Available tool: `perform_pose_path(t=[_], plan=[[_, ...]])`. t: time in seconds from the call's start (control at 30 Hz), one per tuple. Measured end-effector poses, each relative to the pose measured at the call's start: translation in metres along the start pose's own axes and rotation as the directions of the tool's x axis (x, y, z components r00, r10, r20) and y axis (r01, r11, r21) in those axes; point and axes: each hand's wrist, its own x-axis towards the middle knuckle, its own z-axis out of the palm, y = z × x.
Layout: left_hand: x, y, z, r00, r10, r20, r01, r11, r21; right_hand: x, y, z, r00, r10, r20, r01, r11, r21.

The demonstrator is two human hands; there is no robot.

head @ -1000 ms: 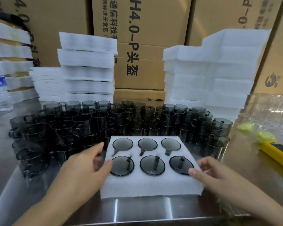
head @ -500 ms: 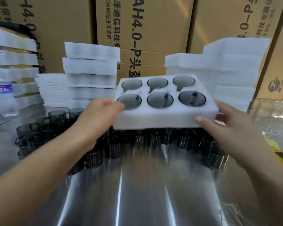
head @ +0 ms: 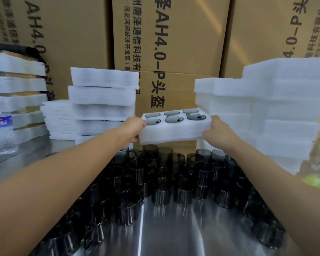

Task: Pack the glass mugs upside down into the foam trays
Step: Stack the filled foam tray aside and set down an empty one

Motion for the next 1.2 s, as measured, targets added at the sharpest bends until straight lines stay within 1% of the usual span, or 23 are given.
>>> perform_pose_path(t=[0.07,0.2,0.27,0.37,0.43,0.53,0.6,0.7,0.77,0.83,0.87,0.93,0.97,1.0,1.03,1.1,1.13,1.17,1.2], plan=[[0.019,-0.001,0.006,1.0,-0.004,0.005,0.004,1.0,0.004,0.012,0.004,0.008,1.0,-0.015,-0.003,0.015,0.998,-0.067],[0.06,0.003,0.011,0.999,0.032,0.005,-0.032,0.998,0.052,0.038,0.009,0.02,0.995,-0.098,0.018,0.099,0.967,-0.234],[0.08,0.003,0.012,0.999,0.042,-0.013,-0.041,0.995,0.091,0.054,0.011,0.028,0.994,-0.103,0.022,0.105,0.959,-0.264],[0.108,0.0,0.012,0.998,0.053,-0.02,-0.049,0.988,0.148,0.076,0.014,0.046,0.997,-0.058,0.041,0.066,0.967,-0.245],[0.124,-0.006,0.01,0.999,0.043,-0.017,-0.039,0.977,0.212,0.091,0.016,0.06,0.998,-0.034,0.059,0.049,0.962,-0.269],[0.146,-0.014,0.011,0.998,0.047,0.043,-0.059,0.936,0.347,0.112,0.02,0.078,0.998,-0.007,0.062,0.026,0.952,-0.305],[0.155,-0.017,0.016,0.995,0.059,0.086,-0.088,0.917,0.389,0.123,0.024,0.086,0.998,0.035,0.058,-0.015,0.949,-0.315],[0.166,-0.022,0.024,0.996,0.054,0.075,-0.082,0.888,0.452,0.135,0.028,0.095,0.996,0.086,0.028,-0.071,0.938,-0.34],[0.167,-0.024,0.029,0.995,0.016,0.098,-0.064,0.854,0.516,0.139,0.029,0.102,0.995,0.094,0.041,-0.068,0.908,-0.413],[0.163,-0.027,0.034,0.984,-0.071,0.165,-0.036,0.823,0.567,0.141,0.029,0.109,0.988,0.113,0.108,-0.047,0.876,-0.48],[0.16,-0.029,0.036,0.966,-0.162,0.2,0.018,0.819,0.574,0.142,0.03,0.112,0.981,0.123,0.153,-0.029,0.861,-0.507],[0.152,-0.034,0.036,0.897,-0.369,0.242,0.159,0.782,0.603,0.139,0.032,0.115,0.959,0.164,0.233,0.003,0.812,-0.584],[0.148,-0.034,0.034,0.873,-0.418,0.25,0.179,0.752,0.634,0.137,0.034,0.116,0.943,0.192,0.271,0.02,0.781,-0.624],[0.144,-0.034,0.032,0.868,-0.427,0.253,0.169,0.733,0.659,0.134,0.035,0.116,0.922,0.215,0.321,0.057,0.746,-0.664],[0.142,-0.031,0.029,0.876,-0.405,0.263,0.135,0.728,0.672,0.131,0.035,0.116,0.902,0.227,0.367,0.095,0.726,-0.681],[0.137,-0.025,0.025,0.906,-0.313,0.285,0.03,0.718,0.695,0.126,0.033,0.112,0.876,0.244,0.416,0.111,0.739,-0.665],[0.133,-0.021,0.023,0.925,-0.26,0.278,-0.02,0.697,0.717,0.125,0.029,0.107,0.886,0.207,0.416,0.138,0.738,-0.661],[0.131,-0.018,0.021,0.948,-0.188,0.259,-0.069,0.671,0.738,0.121,0.02,0.099,0.908,0.137,0.396,0.177,0.73,-0.66],[0.129,-0.014,0.021,0.965,-0.102,0.242,-0.118,0.656,0.746,0.118,0.01,0.089,0.942,0.014,0.336,0.218,0.734,-0.643]])
